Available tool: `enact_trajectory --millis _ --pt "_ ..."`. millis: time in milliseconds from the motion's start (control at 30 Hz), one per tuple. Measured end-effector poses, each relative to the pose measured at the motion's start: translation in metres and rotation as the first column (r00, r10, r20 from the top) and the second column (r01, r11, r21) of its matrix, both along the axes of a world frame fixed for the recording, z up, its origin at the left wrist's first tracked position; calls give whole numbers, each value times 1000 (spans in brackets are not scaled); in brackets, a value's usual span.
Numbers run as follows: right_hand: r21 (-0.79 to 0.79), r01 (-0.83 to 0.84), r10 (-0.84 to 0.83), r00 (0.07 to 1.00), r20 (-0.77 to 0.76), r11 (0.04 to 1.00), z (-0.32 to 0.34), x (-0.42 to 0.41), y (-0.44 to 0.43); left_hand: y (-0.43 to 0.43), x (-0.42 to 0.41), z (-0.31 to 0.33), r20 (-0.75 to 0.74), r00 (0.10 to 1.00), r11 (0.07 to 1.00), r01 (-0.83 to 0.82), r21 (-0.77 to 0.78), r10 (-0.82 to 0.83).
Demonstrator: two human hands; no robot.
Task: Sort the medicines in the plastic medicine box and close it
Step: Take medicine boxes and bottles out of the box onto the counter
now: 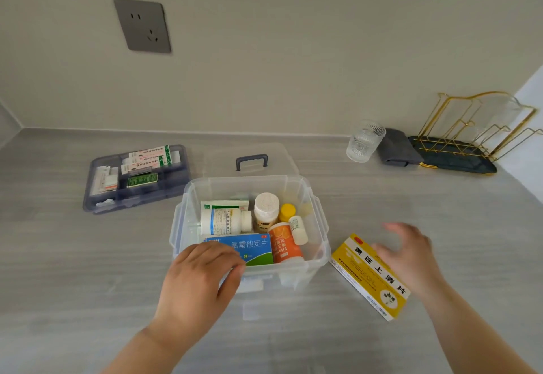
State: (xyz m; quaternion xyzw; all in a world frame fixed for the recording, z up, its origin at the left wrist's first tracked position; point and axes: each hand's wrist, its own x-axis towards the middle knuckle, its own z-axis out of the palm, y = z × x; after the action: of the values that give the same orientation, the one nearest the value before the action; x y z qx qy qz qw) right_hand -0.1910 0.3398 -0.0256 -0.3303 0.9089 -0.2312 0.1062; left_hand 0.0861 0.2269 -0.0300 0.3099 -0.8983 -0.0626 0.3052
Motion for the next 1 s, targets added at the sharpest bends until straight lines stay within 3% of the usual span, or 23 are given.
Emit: enact_trajectory --millis 100,200,300,433,567,733,867,1000 --pt "-241 -220 202 975 -96 945 37 29 -30 -5 -2 6 59 998 998 -8 65 4" --pt "-240 -454 431 891 -145 858 61 58 -59 -6 -6 10 84 996 992 -51 113 42" --pt "-118 -625 618 781 -94 772 69 73 -86 -5 -7 10 124 988 991 -99 91 87" --pt "257 -743 751 655 89 618 54 87 -109 -5 -5 6 104 991 989 -98 108 86" --pt "345 -800 770 584 257 491 32 104 -117 -7 -2 5 96 993 995 -81 65 74" --pt "292 -822 716 570 403 489 19 112 -124 -8 -4 4 95 990 994 -108 0 108" --pt "219 -795 611 583 536 566 23 107 -124 -8 -5 1 96 988 993 -120 -12 121" --pt "-3 -739 664 604 440 674 43 89 -116 -8 -5 -2 67 993 995 -100 -2 100"
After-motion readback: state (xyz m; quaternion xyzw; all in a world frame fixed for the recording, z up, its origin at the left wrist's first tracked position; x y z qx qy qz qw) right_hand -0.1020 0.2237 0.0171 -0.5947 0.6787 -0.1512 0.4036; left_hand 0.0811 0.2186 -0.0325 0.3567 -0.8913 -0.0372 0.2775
